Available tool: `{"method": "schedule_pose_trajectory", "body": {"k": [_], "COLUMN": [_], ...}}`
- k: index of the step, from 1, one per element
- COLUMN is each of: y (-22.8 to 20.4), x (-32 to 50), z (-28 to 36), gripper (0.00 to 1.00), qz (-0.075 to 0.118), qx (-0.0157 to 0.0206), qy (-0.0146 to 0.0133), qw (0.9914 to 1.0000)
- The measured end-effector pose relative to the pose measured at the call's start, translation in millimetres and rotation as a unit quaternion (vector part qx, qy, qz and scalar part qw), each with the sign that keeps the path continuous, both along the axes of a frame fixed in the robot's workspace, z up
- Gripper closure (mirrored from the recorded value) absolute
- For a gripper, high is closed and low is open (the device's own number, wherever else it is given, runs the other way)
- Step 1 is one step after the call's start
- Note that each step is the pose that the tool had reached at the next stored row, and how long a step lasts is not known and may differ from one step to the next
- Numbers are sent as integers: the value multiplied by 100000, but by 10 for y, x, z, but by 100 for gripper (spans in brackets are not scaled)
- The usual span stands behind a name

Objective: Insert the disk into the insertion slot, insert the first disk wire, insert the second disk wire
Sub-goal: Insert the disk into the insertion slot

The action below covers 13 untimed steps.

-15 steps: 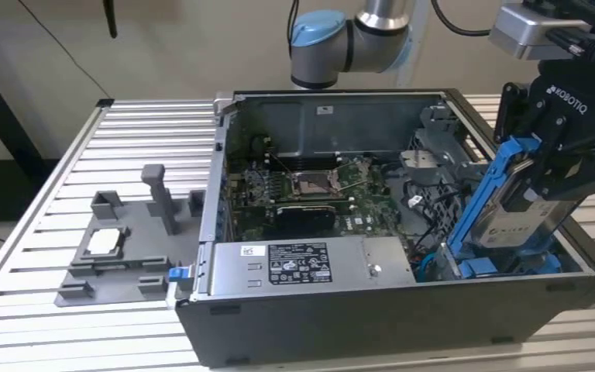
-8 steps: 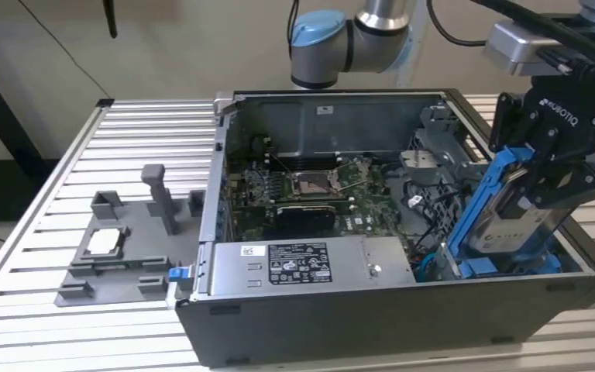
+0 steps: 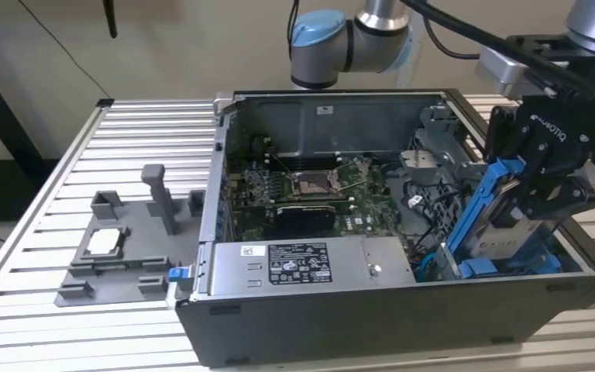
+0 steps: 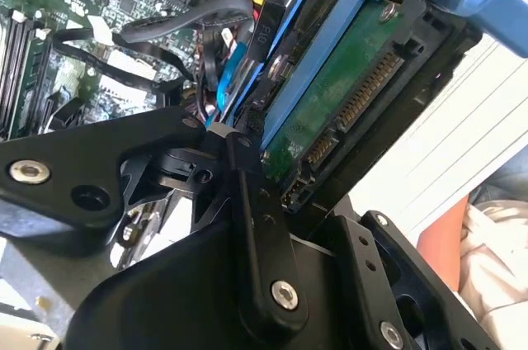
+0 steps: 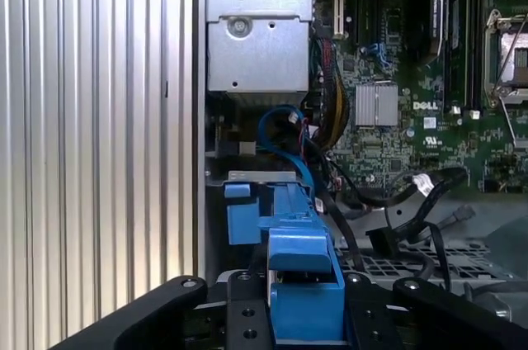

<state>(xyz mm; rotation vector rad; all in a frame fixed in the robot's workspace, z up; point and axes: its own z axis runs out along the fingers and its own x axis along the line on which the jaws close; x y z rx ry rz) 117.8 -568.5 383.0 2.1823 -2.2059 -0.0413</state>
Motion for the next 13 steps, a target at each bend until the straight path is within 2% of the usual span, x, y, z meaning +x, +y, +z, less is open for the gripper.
{"method": "schedule_pose_trajectory", "body": {"k": [2, 13], "y": [0, 0], "x": [0, 0], "z": [-26, -29], "gripper": [67, 66], "qz": [8, 10], "qx": [1, 10], "qy": [0, -6], "qw": [100000, 100000]}}
